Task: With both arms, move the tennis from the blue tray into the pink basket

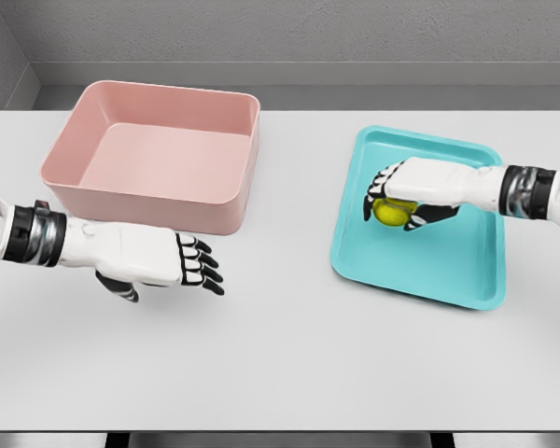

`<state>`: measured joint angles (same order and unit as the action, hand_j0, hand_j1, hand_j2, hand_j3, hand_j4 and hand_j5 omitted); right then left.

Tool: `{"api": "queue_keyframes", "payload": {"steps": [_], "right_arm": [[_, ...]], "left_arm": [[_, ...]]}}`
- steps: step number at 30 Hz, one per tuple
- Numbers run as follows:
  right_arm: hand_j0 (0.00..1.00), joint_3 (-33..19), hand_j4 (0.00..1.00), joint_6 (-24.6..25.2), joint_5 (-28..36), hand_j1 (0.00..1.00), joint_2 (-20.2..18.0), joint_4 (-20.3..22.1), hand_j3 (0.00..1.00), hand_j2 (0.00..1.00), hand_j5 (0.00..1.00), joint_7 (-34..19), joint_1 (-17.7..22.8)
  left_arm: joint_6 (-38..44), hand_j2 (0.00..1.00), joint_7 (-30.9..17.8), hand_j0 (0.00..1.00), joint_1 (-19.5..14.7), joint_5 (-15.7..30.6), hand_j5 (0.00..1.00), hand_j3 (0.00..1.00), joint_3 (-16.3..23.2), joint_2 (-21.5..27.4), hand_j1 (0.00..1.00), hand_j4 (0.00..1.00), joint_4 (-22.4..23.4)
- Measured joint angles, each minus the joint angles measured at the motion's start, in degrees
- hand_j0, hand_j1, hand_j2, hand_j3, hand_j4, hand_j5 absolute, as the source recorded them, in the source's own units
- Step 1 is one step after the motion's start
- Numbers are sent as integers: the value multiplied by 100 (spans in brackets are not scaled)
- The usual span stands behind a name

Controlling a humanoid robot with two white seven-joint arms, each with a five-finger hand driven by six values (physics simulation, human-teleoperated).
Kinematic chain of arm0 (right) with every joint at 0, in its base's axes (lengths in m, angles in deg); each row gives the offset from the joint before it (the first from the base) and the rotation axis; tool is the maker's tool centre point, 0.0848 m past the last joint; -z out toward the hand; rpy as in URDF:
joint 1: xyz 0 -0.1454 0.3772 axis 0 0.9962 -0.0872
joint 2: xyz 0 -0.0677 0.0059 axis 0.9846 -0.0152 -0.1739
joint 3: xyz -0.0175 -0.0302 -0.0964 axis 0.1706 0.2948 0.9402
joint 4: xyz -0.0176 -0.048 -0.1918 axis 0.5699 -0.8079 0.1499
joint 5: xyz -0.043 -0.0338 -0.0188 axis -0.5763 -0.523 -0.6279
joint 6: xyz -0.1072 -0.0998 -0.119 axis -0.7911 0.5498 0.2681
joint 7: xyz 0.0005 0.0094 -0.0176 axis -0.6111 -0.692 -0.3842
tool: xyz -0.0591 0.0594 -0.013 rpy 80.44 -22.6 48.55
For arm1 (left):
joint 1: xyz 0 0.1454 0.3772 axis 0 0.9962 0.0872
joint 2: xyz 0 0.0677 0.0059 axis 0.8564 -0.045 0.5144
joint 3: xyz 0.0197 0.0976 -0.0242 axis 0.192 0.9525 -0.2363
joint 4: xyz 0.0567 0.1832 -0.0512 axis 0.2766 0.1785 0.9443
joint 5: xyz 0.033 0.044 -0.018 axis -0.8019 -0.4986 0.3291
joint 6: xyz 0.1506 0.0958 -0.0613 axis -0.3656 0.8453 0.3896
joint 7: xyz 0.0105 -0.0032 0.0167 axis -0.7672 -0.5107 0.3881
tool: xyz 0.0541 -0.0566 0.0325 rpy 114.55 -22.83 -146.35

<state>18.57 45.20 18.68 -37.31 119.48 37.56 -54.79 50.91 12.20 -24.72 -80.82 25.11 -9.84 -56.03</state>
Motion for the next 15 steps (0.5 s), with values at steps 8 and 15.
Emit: {"api": "queue_keyframes", "payload": {"steps": [8,15], "right_arm": [[53,20,53,-220,0,53,71,566,53,53,53,-51,35],[53,207,53,-476,-12,53,405,663,53,53,53,-175,9]], "left_arm": [[0,100,0,100,0,0,100,100,0,4,100,100,0],[0,100,0,100,17,0,100,100,-1,3,100,100,0]]}}
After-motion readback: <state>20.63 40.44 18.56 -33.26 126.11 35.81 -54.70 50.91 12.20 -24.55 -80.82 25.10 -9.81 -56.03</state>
